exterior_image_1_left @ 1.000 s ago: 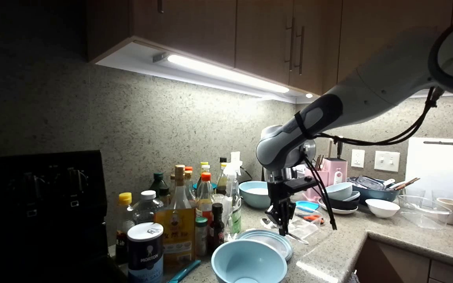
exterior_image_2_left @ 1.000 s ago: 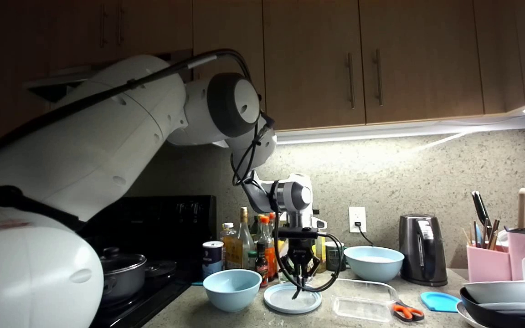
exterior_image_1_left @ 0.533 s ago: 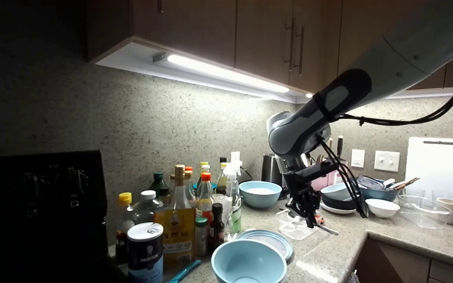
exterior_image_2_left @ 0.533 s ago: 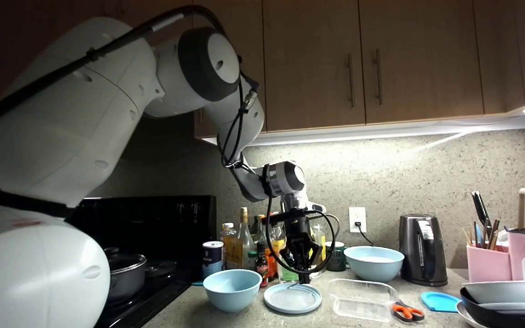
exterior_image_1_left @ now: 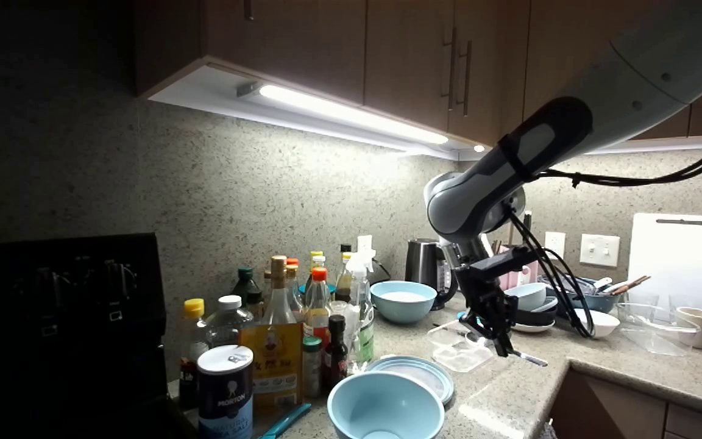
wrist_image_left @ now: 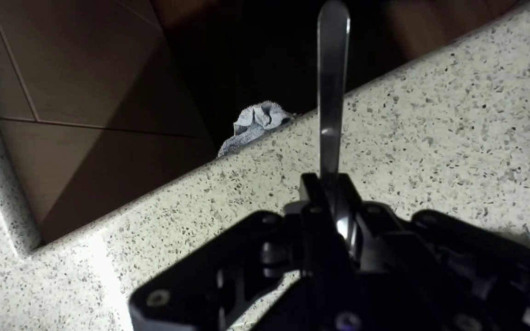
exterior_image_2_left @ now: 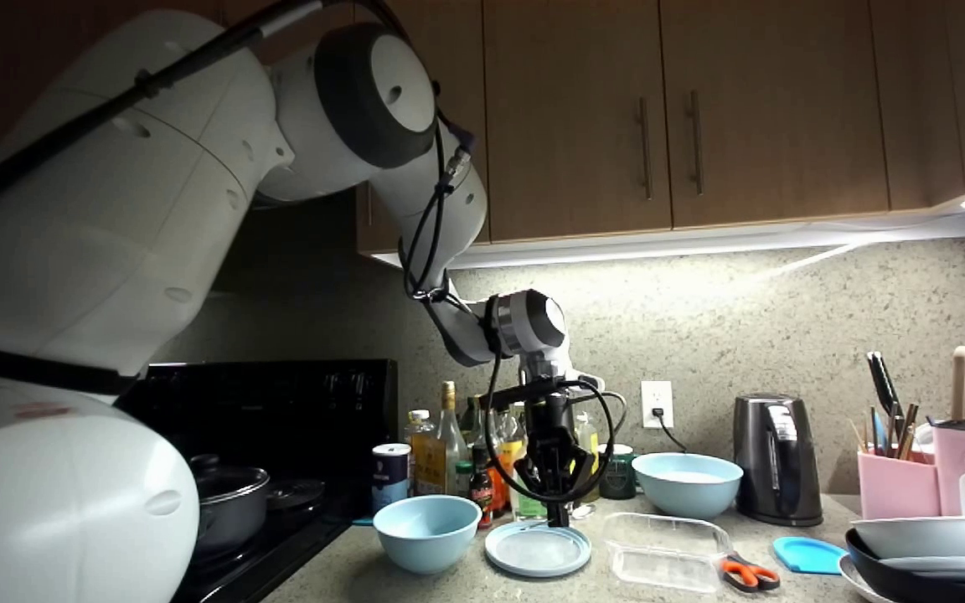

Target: Put the spoon in the clear bowl

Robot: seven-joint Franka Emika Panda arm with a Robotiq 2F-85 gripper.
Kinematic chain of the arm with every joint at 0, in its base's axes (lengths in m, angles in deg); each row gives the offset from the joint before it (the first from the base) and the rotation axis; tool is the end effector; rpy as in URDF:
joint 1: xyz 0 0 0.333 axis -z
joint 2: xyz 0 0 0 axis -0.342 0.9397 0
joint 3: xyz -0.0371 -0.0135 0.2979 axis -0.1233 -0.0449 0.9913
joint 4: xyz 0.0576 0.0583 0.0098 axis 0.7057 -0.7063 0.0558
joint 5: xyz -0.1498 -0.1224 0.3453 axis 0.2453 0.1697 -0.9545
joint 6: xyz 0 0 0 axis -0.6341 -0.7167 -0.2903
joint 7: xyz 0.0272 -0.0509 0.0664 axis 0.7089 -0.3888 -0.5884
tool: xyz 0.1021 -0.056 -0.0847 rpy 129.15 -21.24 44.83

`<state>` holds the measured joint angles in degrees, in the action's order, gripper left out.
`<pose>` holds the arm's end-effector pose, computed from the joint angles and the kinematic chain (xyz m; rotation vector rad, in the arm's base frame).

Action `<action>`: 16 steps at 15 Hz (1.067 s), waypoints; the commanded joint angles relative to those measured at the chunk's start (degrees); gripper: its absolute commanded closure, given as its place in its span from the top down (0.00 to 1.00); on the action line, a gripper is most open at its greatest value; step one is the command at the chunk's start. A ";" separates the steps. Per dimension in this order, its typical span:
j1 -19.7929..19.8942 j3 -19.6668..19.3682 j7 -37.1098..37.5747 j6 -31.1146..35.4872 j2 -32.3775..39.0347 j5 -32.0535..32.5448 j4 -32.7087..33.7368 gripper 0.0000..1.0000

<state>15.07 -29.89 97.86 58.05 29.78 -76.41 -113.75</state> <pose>0.5882 -0.0187 0.2586 2.8519 -0.2051 -0.4577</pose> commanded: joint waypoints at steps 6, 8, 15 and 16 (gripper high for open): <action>0.44 -0.09 17.69 2.23 11.71 -10.54 16.34 0.09; 0.16 -0.71 22.35 4.22 14.17 -11.87 19.44 0.08; 2.68 -4.08 35.46 11.35 13.47 -13.87 18.25 0.08; 3.17 -4.62 37.24 11.82 13.28 -14.07 17.99 0.08</action>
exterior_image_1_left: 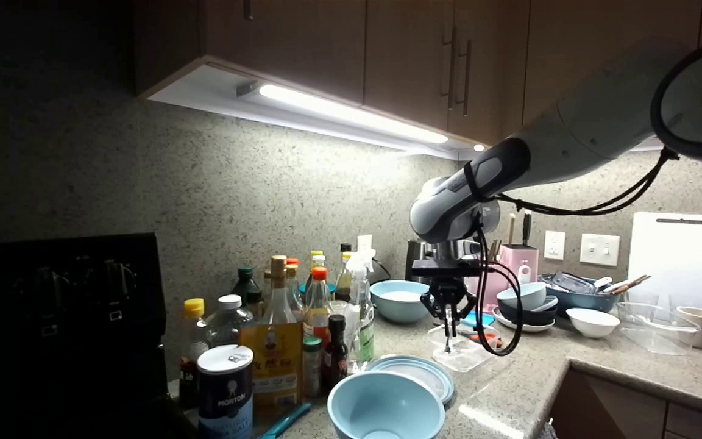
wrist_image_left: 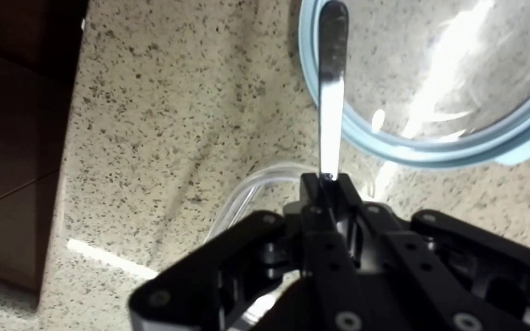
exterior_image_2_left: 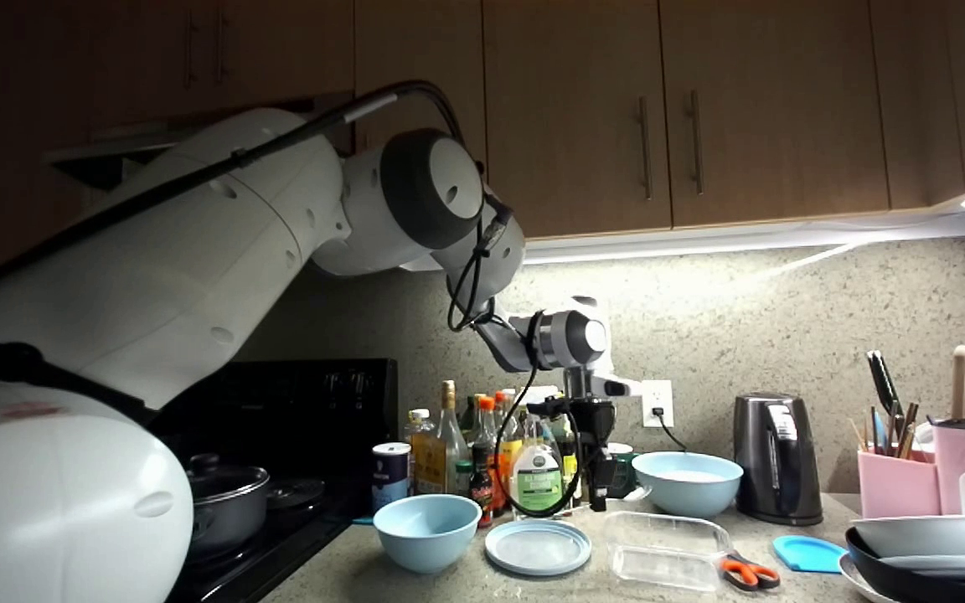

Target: Put the spoon in the clear bowl

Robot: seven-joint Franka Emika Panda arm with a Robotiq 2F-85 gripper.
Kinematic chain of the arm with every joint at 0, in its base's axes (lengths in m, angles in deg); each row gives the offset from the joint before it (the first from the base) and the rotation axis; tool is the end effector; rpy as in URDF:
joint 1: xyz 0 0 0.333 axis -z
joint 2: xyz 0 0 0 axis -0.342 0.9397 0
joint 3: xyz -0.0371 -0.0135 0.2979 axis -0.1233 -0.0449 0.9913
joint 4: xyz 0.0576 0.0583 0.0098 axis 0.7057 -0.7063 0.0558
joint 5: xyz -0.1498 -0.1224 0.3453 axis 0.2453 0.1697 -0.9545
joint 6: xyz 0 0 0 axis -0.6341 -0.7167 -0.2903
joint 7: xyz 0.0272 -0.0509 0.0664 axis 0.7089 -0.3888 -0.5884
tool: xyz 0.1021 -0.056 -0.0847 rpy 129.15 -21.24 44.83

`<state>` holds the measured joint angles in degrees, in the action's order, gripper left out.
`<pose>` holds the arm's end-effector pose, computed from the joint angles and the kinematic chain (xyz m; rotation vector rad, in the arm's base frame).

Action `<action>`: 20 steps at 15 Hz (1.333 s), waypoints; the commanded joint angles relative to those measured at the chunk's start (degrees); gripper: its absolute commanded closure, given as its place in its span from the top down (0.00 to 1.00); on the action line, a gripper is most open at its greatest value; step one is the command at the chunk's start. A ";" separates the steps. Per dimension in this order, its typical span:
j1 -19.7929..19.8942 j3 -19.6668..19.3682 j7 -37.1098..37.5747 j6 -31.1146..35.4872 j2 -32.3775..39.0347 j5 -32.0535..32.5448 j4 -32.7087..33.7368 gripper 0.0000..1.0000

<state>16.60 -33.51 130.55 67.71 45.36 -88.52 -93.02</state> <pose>0.6989 -0.0454 0.2465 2.7574 -1.2854 -0.0726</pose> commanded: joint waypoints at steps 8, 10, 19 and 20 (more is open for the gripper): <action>4.55 0.33 5.00 -2.93 0.46 -5.52 0.90 0.08; 4.81 0.57 4.68 -3.00 1.64 -5.94 2.25 0.07; 6.94 1.88 2.60 -3.65 10.66 -7.58 13.48 0.08; 6.23 1.34 3.52 -3.04 8.59 -6.86 10.47 0.08</action>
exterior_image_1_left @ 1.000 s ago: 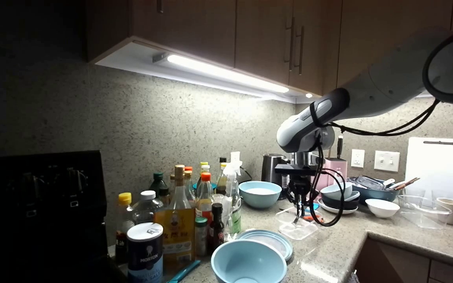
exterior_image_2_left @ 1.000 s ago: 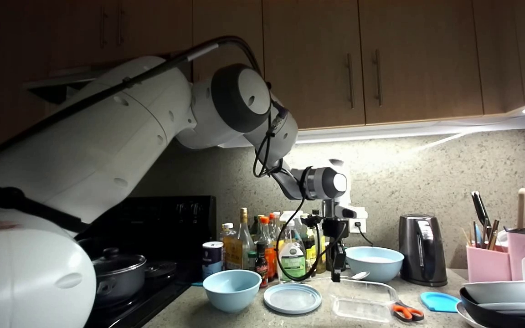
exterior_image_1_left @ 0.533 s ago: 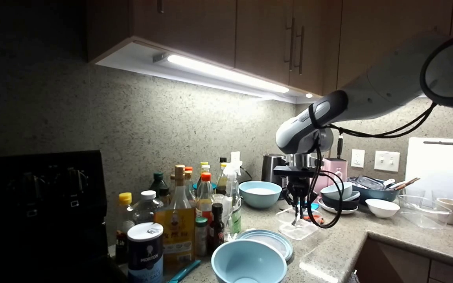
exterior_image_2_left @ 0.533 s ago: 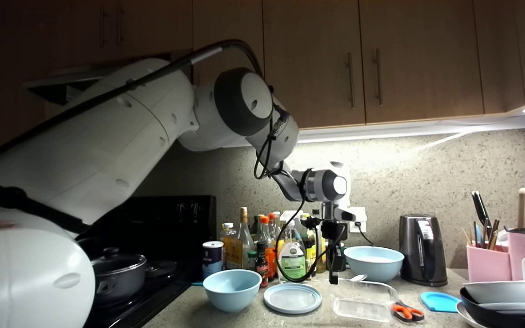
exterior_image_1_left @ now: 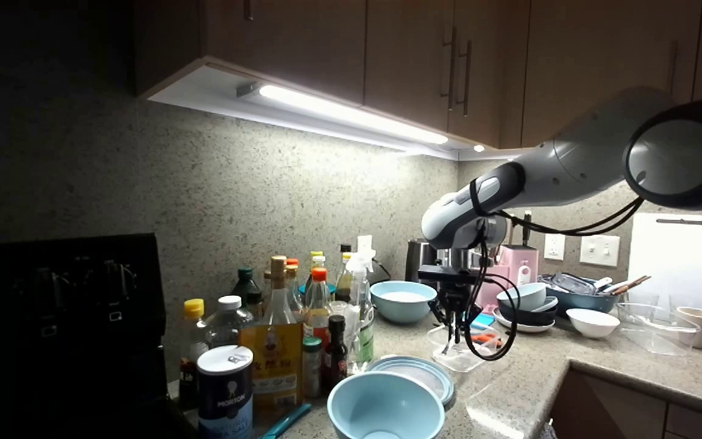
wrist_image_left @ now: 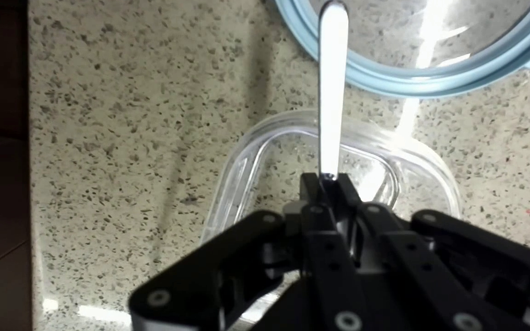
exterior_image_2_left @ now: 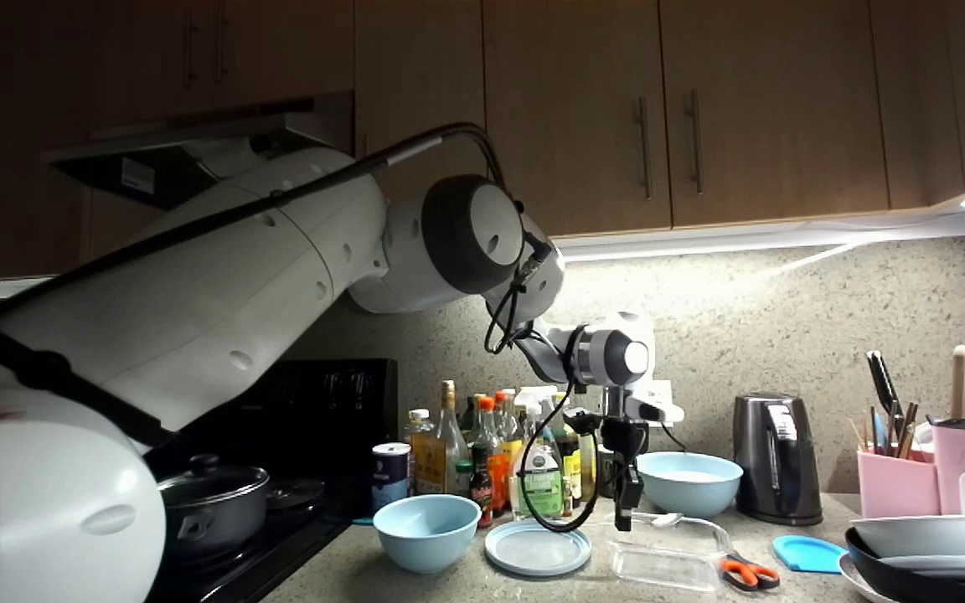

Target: Put the spoon in the clear bowl

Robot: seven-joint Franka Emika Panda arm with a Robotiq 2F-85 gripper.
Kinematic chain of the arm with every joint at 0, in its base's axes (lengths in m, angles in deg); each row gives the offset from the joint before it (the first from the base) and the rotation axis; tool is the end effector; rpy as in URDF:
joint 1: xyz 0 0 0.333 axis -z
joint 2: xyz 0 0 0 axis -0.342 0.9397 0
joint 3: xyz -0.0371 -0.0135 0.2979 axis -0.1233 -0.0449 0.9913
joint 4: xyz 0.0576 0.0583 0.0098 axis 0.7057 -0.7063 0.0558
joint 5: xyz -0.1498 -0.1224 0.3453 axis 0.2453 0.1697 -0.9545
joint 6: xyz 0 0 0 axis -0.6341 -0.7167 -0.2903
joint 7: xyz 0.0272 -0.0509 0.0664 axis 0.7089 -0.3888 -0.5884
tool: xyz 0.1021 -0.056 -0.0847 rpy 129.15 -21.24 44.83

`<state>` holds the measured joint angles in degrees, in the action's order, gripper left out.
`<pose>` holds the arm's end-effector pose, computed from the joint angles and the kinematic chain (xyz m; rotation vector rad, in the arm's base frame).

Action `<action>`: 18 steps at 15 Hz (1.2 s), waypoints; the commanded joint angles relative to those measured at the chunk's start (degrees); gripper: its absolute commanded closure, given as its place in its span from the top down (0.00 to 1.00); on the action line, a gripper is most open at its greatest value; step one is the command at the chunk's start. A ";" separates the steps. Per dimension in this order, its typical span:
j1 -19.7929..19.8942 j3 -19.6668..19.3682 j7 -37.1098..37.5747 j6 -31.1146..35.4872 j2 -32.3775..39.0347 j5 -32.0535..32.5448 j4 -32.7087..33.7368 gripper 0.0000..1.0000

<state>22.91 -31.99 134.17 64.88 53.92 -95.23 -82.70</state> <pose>0.7206 -0.0934 0.2164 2.7014 -1.5896 -0.1634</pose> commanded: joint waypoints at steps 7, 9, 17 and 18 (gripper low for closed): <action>1.36 0.04 1.50 -5.25 3.14 -1.73 4.72 0.09; 2.16 0.07 2.27 -9.72 4.26 -2.36 6.93 0.08; 2.56 -0.49 1.58 -10.45 5.60 -1.07 9.06 0.10; 2.55 -0.48 1.58 -10.45 5.60 -1.07 9.06 0.08</action>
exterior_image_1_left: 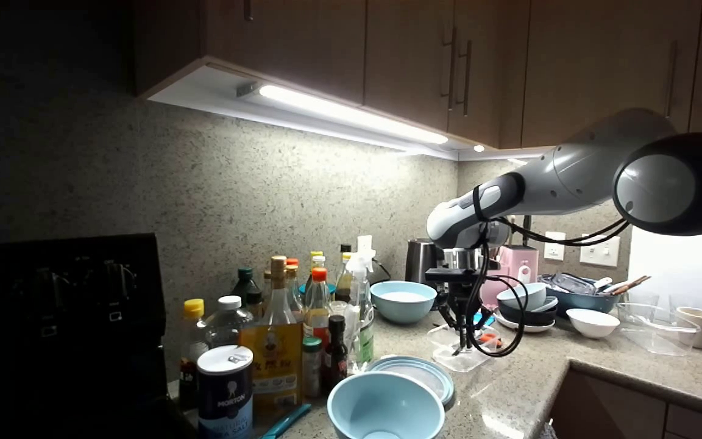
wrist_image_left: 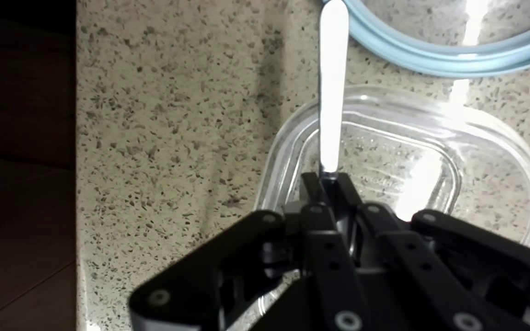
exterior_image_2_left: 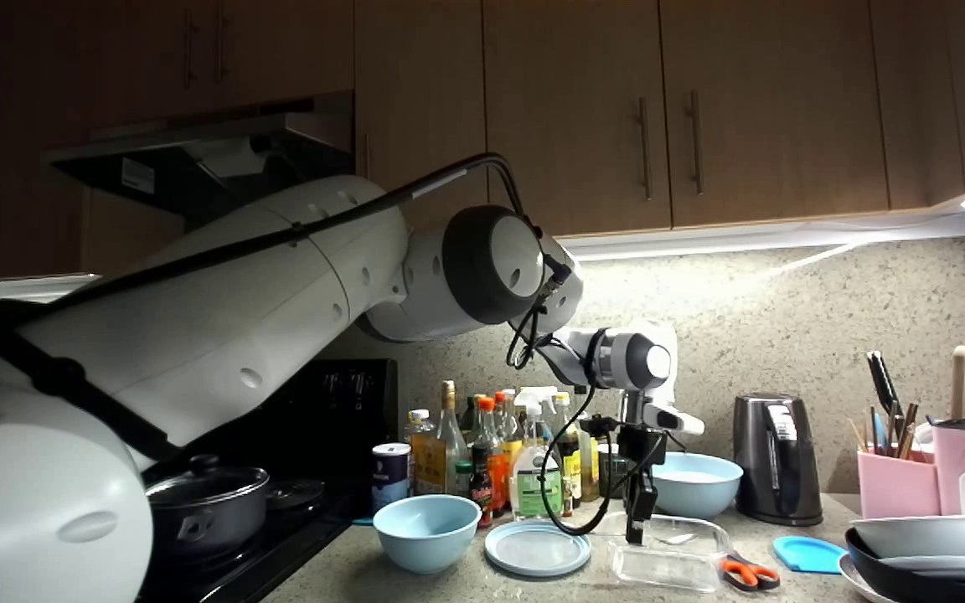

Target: Put the spoon in the clear bowl

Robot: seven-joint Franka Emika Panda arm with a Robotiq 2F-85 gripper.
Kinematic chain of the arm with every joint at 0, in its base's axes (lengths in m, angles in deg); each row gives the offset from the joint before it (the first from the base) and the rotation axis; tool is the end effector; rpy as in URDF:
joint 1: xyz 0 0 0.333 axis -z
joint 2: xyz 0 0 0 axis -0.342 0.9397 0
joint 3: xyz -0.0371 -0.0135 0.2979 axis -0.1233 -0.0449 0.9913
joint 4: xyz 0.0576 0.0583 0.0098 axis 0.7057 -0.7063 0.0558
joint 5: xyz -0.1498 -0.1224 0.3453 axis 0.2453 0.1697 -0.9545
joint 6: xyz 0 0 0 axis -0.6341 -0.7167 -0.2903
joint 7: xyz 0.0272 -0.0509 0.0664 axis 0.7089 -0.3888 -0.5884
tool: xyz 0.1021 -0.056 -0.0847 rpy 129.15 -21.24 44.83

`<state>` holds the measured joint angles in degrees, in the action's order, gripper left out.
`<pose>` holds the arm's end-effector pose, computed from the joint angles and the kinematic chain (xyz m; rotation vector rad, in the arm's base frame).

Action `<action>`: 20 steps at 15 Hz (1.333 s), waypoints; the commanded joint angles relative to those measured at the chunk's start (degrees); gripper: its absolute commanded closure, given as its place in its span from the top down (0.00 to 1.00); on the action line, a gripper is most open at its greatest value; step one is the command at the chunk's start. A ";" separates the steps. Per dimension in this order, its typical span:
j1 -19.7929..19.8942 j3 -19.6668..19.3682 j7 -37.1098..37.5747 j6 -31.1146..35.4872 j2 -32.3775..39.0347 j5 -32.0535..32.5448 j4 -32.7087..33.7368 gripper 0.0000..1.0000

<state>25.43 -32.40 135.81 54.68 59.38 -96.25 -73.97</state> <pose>0.7168 -0.1196 0.2040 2.6075 -1.6537 -0.3412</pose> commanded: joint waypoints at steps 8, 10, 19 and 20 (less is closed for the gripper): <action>2.06 0.11 1.65 -7.91 9.58 -0.40 16.43 0.08; 2.58 0.40 1.71 -10.31 11.70 -0.47 20.08 0.08; 3.05 -0.10 3.37 -15.85 16.47 -0.67 28.22 0.67; 2.85 -0.31 4.47 -15.95 16.14 -0.59 28.20 0.73</action>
<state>28.06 -32.58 137.09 41.03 75.08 -96.28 -48.11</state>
